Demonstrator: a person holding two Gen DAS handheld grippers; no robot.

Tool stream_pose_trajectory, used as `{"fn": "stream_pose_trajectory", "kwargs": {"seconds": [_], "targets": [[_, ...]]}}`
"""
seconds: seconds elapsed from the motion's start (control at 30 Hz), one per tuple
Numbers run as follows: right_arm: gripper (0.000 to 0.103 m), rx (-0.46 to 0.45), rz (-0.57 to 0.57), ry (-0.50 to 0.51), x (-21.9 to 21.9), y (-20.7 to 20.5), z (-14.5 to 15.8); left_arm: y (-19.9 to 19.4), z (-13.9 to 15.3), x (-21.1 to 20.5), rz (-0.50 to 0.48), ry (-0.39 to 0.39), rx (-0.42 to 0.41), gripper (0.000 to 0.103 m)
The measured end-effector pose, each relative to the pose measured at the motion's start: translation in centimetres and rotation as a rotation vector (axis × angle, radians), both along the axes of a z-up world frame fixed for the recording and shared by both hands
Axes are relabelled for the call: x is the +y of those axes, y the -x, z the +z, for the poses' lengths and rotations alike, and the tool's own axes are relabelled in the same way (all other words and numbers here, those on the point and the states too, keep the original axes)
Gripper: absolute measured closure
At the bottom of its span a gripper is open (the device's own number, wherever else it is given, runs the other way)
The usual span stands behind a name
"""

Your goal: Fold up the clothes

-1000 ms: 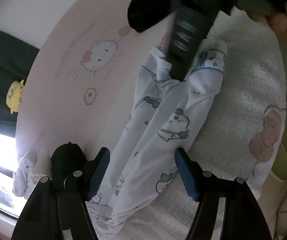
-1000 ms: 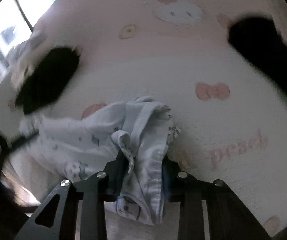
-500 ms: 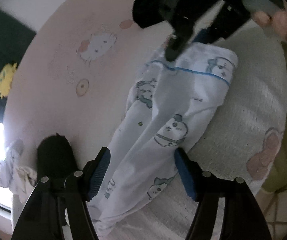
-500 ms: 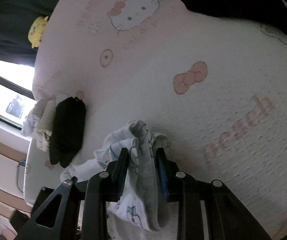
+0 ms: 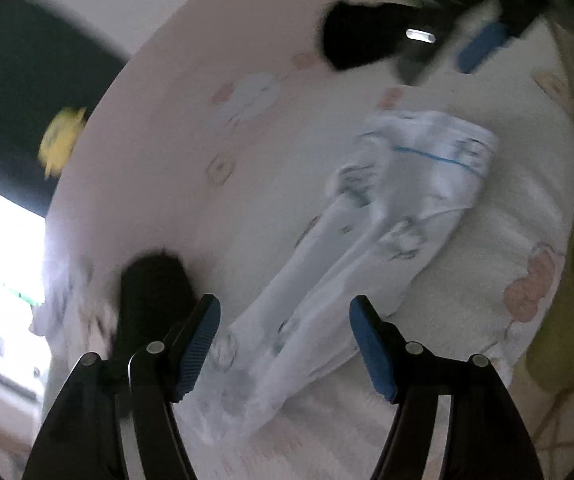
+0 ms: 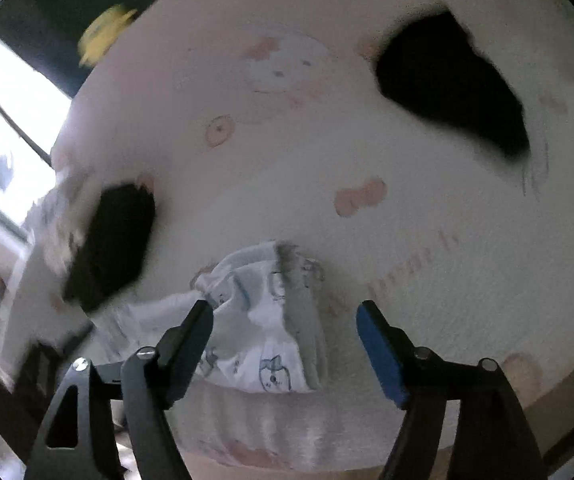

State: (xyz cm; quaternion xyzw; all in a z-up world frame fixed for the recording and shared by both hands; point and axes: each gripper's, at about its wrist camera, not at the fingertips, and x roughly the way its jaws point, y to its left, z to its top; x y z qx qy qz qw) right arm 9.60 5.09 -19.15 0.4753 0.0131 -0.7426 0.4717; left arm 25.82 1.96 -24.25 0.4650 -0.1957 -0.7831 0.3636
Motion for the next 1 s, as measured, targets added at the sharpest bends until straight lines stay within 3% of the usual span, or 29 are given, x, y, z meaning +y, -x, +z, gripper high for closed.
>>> {"fn": "stream_pose_trajectory", "kwargs": {"seconds": [0.1, 0.2, 0.3, 0.43, 0.77, 0.9, 1.0], "targets": [[0.026, 0.134, 0.06, -0.04, -1.5, -2.6, 1.3, -2.2, 1.5, -2.9, 0.137, -0.096, 0.097, 0.038], [0.026, 0.187, 0.094, -0.065, -3.0, -4.8, 1.8, -4.8, 2.7, -6.0, 0.253, -0.25, 0.211, 0.038], [0.026, 0.222, 0.142, -0.083, -3.8, -6.6, 2.3, -7.1, 3.5, -8.2, 0.322, -0.388, 0.307, 0.038], [0.026, 0.334, 0.195, -0.132, -5.7, -9.0, 3.2, -9.7, 4.0, -9.9, 0.371, -0.542, 0.452, 0.038], [0.026, 0.688, 0.401, -0.301, -9.8, -16.6, 2.2, -15.6, -0.3, -15.2, 0.619, -1.021, 0.822, 0.038], [0.026, 0.874, 0.526, -0.358, -10.7, -20.4, -0.2, -18.0, -2.0, -15.6, 0.707, -1.085, 0.917, 0.038], [0.026, 0.974, 0.626, -0.401, -11.1, -23.0, -2.1, -18.2, -2.8, -15.8, 0.722, -1.099, 0.902, 0.038]]}}
